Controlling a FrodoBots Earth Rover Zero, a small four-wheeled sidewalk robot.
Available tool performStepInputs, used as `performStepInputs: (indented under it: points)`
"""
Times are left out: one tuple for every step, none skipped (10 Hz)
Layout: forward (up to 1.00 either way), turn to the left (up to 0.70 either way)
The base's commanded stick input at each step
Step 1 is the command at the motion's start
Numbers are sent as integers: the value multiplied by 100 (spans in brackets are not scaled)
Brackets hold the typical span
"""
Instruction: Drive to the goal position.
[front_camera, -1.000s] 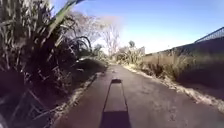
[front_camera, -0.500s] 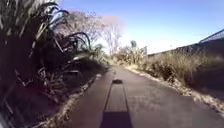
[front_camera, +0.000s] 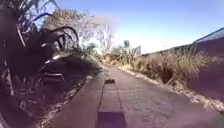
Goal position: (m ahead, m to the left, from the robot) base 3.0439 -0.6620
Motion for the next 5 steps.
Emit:
performStepInputs:
  points:
    - [85, 0]
    - [85, 0]
    - [85, 0]
    - [85, 0]
    - [85, 0]
